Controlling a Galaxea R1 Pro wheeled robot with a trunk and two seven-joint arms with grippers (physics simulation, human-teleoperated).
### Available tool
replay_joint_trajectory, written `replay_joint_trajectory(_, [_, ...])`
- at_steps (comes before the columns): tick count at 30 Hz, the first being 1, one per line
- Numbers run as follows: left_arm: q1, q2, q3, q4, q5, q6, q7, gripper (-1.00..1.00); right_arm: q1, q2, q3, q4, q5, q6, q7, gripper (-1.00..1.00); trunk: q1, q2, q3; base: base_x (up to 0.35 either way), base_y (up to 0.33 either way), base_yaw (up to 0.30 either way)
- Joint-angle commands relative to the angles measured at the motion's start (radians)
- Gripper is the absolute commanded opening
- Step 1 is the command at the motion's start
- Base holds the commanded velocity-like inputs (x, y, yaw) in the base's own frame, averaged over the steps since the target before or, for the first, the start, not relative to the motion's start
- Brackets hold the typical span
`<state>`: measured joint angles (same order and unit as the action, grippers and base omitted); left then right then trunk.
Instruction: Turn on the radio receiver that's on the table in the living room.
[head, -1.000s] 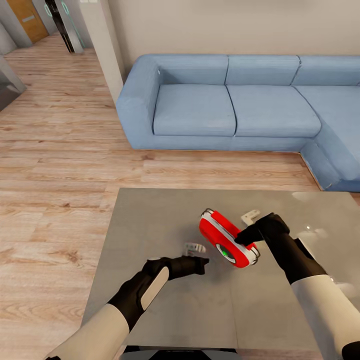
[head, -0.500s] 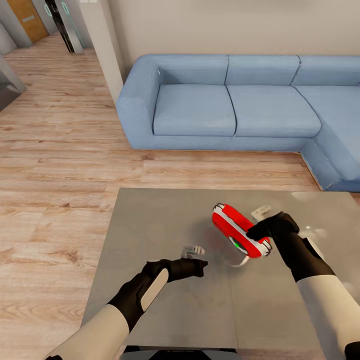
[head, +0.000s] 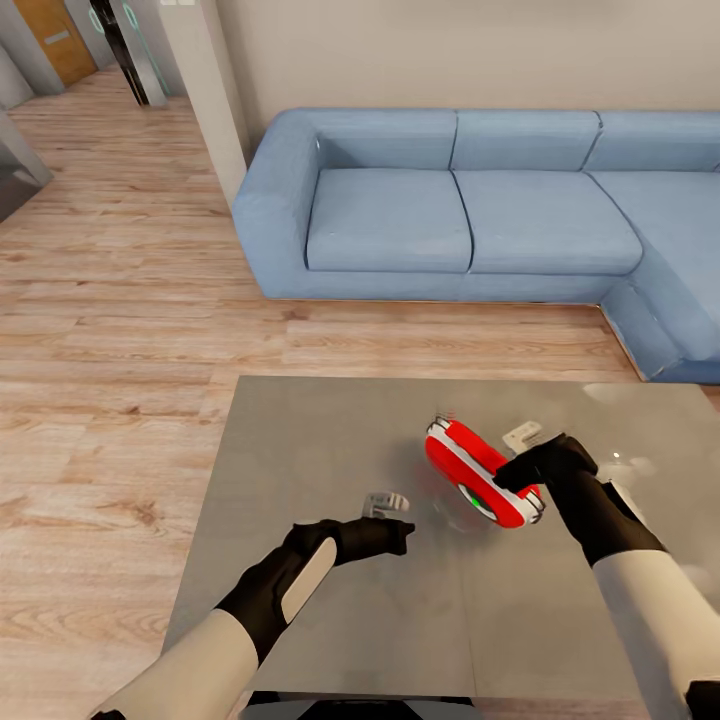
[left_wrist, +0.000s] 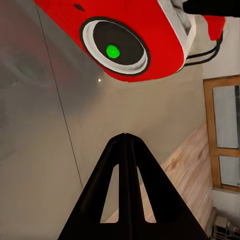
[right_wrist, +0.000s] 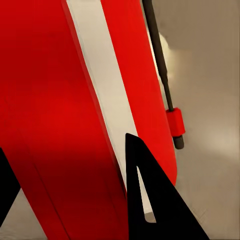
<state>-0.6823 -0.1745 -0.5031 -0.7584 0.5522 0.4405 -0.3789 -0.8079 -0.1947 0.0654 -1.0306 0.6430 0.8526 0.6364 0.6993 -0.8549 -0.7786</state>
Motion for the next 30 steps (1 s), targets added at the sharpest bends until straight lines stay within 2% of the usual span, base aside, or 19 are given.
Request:
replay_joint_trajectory(1, [0.000,0.000,0.000,0.000,0.000,0.000,0.000,-1.00,-0.001,0.000,-0.003,0.011,0.001,-0.013,-0.002,-1.00,0.000,0.000,0.000,0.000,0.000,0.000])
replay_joint_trajectory(6, [0.000,0.000,0.000,0.007,0.000,-0.001,0.000,-1.00,0.000,0.000,-0.019,0.051,0.002,-0.053,-0.015,-1.00,0.000,0.000,0.000,0.000,0.000,0.000])
replay_joint_trajectory(30, [0.000,0.000,0.000,0.013,-0.001,-0.006,0.000,-1.00,0.000,0.002,-0.022,0.055,0.001,-0.058,-0.018,-1.00,0.000,0.000,0.000,0.000,0.000,0.000])
